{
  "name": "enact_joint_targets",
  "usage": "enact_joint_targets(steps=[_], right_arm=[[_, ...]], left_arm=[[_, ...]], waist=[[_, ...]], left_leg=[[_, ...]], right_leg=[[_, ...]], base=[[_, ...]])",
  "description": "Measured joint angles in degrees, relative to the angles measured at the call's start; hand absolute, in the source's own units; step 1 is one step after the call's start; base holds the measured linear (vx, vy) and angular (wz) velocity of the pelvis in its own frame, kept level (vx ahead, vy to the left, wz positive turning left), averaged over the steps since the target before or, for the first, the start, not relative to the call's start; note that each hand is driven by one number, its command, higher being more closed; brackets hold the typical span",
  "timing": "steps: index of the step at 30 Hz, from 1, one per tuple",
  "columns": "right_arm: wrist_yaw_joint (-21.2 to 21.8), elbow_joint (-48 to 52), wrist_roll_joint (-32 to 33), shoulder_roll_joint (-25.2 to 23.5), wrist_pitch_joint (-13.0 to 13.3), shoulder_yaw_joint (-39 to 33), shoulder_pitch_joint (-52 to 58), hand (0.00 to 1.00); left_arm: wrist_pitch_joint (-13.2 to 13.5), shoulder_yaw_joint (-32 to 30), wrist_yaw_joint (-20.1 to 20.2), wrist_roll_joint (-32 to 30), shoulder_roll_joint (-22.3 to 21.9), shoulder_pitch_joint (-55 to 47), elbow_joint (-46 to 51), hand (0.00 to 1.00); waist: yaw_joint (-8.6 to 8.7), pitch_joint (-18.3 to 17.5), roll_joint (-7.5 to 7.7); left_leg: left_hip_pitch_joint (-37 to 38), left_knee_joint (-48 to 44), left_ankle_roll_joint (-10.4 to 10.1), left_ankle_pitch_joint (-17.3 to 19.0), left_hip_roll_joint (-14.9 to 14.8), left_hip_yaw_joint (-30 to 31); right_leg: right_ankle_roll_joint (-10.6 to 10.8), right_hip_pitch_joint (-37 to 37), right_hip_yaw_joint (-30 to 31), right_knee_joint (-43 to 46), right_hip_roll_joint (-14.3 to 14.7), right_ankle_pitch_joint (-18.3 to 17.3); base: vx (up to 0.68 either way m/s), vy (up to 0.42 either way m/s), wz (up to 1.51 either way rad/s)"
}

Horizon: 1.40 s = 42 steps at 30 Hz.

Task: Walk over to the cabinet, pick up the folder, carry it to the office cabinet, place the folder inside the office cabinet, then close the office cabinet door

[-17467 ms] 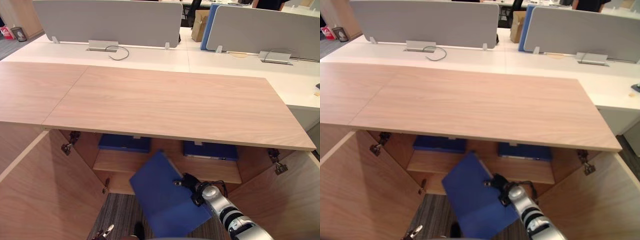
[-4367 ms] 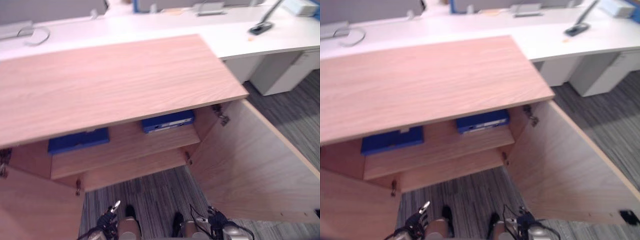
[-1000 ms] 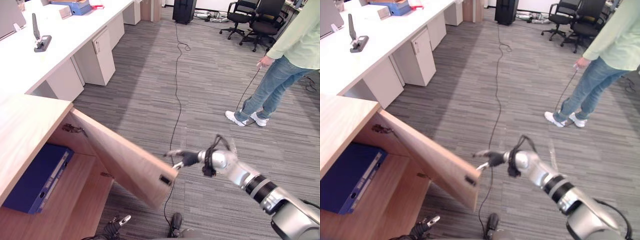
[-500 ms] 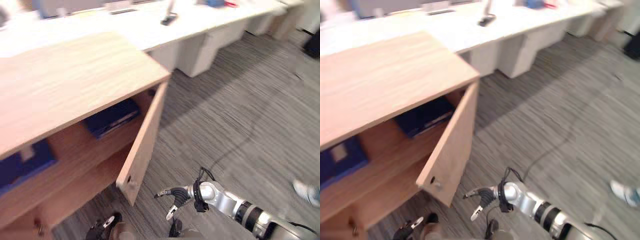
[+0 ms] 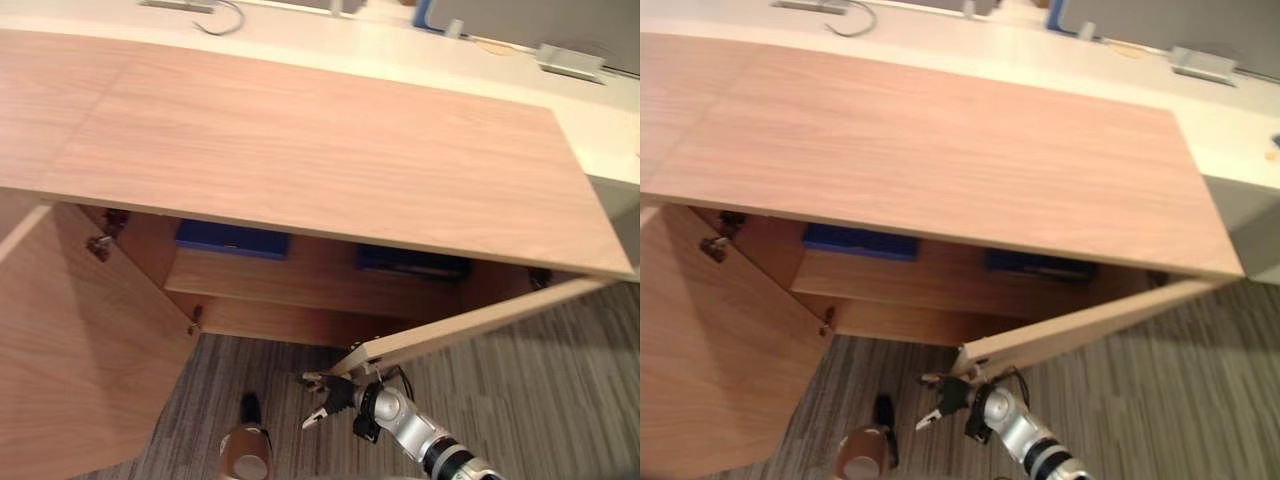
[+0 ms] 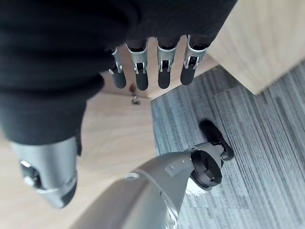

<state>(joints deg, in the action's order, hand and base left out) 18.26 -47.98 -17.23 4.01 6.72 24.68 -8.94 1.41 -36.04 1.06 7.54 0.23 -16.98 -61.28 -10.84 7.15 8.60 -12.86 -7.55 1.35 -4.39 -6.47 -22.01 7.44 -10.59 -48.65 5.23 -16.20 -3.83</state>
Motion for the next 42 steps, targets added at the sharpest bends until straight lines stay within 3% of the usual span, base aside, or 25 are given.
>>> enact_joint_targets(steps=[1, 2, 4, 5, 6, 7, 8, 9, 10, 13, 14, 15, 16, 17, 19, 24, 31, 39, 40, 41, 42], right_arm=[[-4.9, -8.4, 0.7, -3.1, -0.9, -11.3, 0.7, 0.00], [-6.7, -10.9, 1.0, -3.7, -1.2, -16.4, 1.1, 0.00], [-12.3, -15.8, 7.3, -2.5, -3.0, -29.6, 4.5, 0.00], [-12.9, -15.9, 8.4, -2.1, -3.2, -31.9, 5.9, 0.00], [-13.6, -15.9, 10.0, -1.3, -3.5, -35.0, 8.1, 0.00], [-14.4, -15.9, 11.9, -0.2, -4.3, -38.2, 10.4, 0.00], [-15.1, -17.3, 13.1, -0.1, -4.6, -40.7, 11.5, 0.00], [-15.3, -17.3, 14.6, -0.3, -5.0, -42.1, 11.7, 0.00], [-16.1, -16.9, 16.5, -0.4, -5.1, -44.2, 12.7, 0.00], [-16.6, -17.0, 18.5, -1.2, -5.2, -46.4, 14.5, 0.00], [-16.6, -17.0, 18.7, -2.3, -5.3, -48.3, 15.6, 0.00], [-16.6, -16.9, 19.0, -3.0, -5.3, -48.8, 16.1, 0.00], [-16.5, -17.0, 18.8, -2.6, -5.6, -50.1, 16.7, 0.00], [-16.5, -16.4, 18.8, -1.9, -5.6, -50.3, 17.2, 0.00], [-16.5, -15.2, 18.8, -2.0, -5.6, -50.0, 17.8, 0.00], [-16.5, -16.0, 20.9, -2.1, -5.5, -49.4, 17.3, 0.00], [-16.7, -17.7, 22.8, -2.1, -5.3, -49.4, 14.7, 0.00], [-16.6, -17.5, 22.8, -2.8, -5.0, -49.3, 13.4, 0.00], [-16.7, -17.3, 22.8, -3.2, -5.0, -49.4, 13.1, 0.00], [-16.7, -16.9, 22.8, -3.8, -4.9, -49.6, 12.9, 0.00], [-16.7, -17.1, 22.8, -3.9, -4.9, -49.8, 12.7, 0.00]], left_arm=[[0.2, 1.7, -0.1, 2.1, 0.1, -0.1, 0.0, 0.00], [0.2, 2.3, -0.2, 2.5, 0.2, -0.1, 0.1, 0.00], [0.3, 5.6, -0.8, 3.5, 1.7, -0.3, 0.0, 0.00], [0.3, 7.1, -0.8, 3.4, 2.3, -0.2, 0.0, 0.00], [0.3, 9.6, -0.9, 3.2, 3.2, 0.0, 0.1, 0.00], [0.3, 13.4, -1.2, 2.1, 4.6, 1.1, 0.4, 0.00], [0.3, 17.2, -1.9, 0.8, 5.6, 3.8, 2.4, 0.00], [0.3, 19.8, -2.3, 0.4, 5.9, 5.8, 3.9, 0.00], [1.6, 24.9, -2.6, -0.8, 7.0, 9.9, 7.4, 0.00], [4.9, 30.2, -3.1, -0.8, 6.4, 15.7, 13.2, 0.00], [6.2, 31.4, -2.9, -0.8, 5.7, 16.0, 14.9, 0.00], [6.6, 31.4, -2.8, -0.8, 5.2, 15.9, 15.1, 0.00], [6.6, 30.7, -2.7, -1.3, 3.2, 14.8, 13.8, 0.00], [6.3, 29.6, -2.5, -1.6, 1.5, 12.9, 11.6, 0.00], [5.8, 25.7, -1.9, -2.0, 0.5, 11.2, 7.1, 0.00], [4.4, 16.1, -1.8, -0.8, 1.8, 11.7, -0.9, 0.00], [3.9, 12.7, -0.6, 1.5, 1.9, 11.7, -1.1, 0.00], [3.4, 12.1, -0.7, 3.8, 2.6, 11.0, 0.3, 0.00], [3.3, 12.0, -0.7, 3.8, 2.7, 11.0, 1.0, 0.00], [3.3, 11.5, -0.7, 3.9, 2.6, 11.8, 1.6, 0.00], [3.4, 11.0, -0.7, 4.3, 1.9, 12.4, 3.1, 0.00]], waist=[[0.45, -0.4, -0.64], [0.71, -0.6, -1.02], [2.45, -1.1, -2.14], [2.86, -1.2, -2.38], [3.96, -1.3, -2.85], [5.57, -1.0, -4.41], [7.06, -0.4, -5.43], [7.90, -0.1, -5.81], [8.90, 0.0, -5.96], [11.24, 0.0, -5.99], [11.64, -0.4, -5.31], [11.43, -0.5, -4.71], [11.09, -1.5, -5.15], [10.95, -2.4, -6.83], [11.15, -3.0, -7.74], [11.07, -3.2, -7.14], [10.47, -3.0, -6.57], [9.59, -2.0, -6.16], [9.74, -1.6, -5.88], [10.53, -1.2, -5.08], [10.52, -0.4, -4.89]], left_leg=[[1.8, 3.4, 0.0, -1.2, 2.2, 1.7], [2.5, 4.3, 0.0, -1.4, 2.9, 2.7], [5.4, 6.4, 0.3, -1.4, 6.0, 6.8], [6.2, 6.9, 0.3, -1.3, 6.7, 7.8], [7.3, 7.5, 0.6, -1.1, 7.6, 10.2], [8.6, 7.9, 1.4, -0.6, 7.3, 13.5], [9.1, 8.0, 1.6, -0.6, 7.0, 16.7], [9.1, 7.8, 1.7, -0.6, 6.9, 18.5], [9.3, 7.8, 1.7, -0.8, 7.4, 22.3], [10.1, 8.1, 1.0, -0.7, 8.2, 28.8], [10.4, 8.2, 0.1, -0.4, 9.3, 31.1], [10.7, 8.5, -0.2, -0.4, 9.9, 31.6], [11.4, 10.1, -1.0, -0.8, 9.3, 31.6], [11.7, 10.9, -1.8, -1.3, 7.6, 30.6], [11.9, 11.7, -2.6, -1.7, 5.8, 30.4], [12.0, 12.4, -4.3, -1.9, 3.1, 32.3], [11.5, 12.5, -6.1, -3.0, 3.7, 35.5], [8.6, 11.6, -5.4, -5.1, 4.7, 39.5], [6.6, 9.9, -3.4, -3.9, 4.2, 34.1], [2.6, 2.5, -1.1, -0.6, 2.8, 23.1], [-2.1, -11.8, -0.8, 5.3, 0.3, 13.7]], right_leg=[[0.6, -1.4, -1.6, 1.2, -1.1, 0.6], [0.7, -1.9, -2.3, 2.4, -1.8, 0.7], [0.7, -3.8, -3.8, 11.7, -6.4, 1.0], [0.4, -3.8, -4.0, 15.7, -8.2, 1.4], [-1.8, -3.6, -3.7, 22.3, -10.9, 3.2], [-8.4, -1.1, 1.2, 31.3, -13.2, 6.5], [-5.9, 3.9, 10.4, 37.0, -11.8, -1.3], [-4.0, 5.8, 14.3, 37.2, -10.3, -4.1], [-1.8, 10.1, 22.3, 34.5, -6.9, -7.9], [0.0, 12.6, 33.5, 24.4, -0.7, -9.3], [-0.4, 12.5, 35.5, 18.1, 0.8, -7.4], [-0.6, 12.6, 35.5, 15.6, 0.5, -6.3], [0.4, 11.4, 34.8, 13.3, 0.8, -7.7], [-0.3, 11.5, 34.6, 11.1, 2.6, -7.1], [-1.0, 10.9, 34.4, 9.1, 4.9, -6.7], [-2.1, 6.8, 31.4, 4.0, 8.7, -5.4], [-2.2, 3.9, 27.5, 1.5, 9.0, -4.4], [-2.5, 3.3, 21.6, 1.2, 8.5, -4.2], [-2.8, 3.5, 19.9, 1.1, 8.2, -3.9], [-2.7, 3.7, 17.0, 1.3, 6.7, -3.6], [-2.4, 3.5, 14.9, 2.4, 5.4, -3.4]], base=[[0.30, 0.159, 0.86], [0.23, 0.119, 0.93], [0.19, 0.118, 0.97], [0.18, 0.110, 1.00], [0.19, 0.086, 1.15], [0.21, 0.052, 1.41], [0.16, 0.001, 1.36], [0.12, -0.058, 1.45], [0.08, -0.104, 1.39], [0.01, -0.173, 1.36], [-0.06, -0.222, 1.24], [-0.04, -0.224, 0.63], [0.03, -0.198, 0.07], [0.04, -0.156, -0.16], [0.08, -0.154, -0.13], [0.08, -0.156, 0.20], [-0.01, -0.023, 0.31], [-0.07, -0.002, 0.37], [-0.06, 0.064, 0.80], [-0.04, 0.127, 1.04], [0.03, 0.134, 0.92]])
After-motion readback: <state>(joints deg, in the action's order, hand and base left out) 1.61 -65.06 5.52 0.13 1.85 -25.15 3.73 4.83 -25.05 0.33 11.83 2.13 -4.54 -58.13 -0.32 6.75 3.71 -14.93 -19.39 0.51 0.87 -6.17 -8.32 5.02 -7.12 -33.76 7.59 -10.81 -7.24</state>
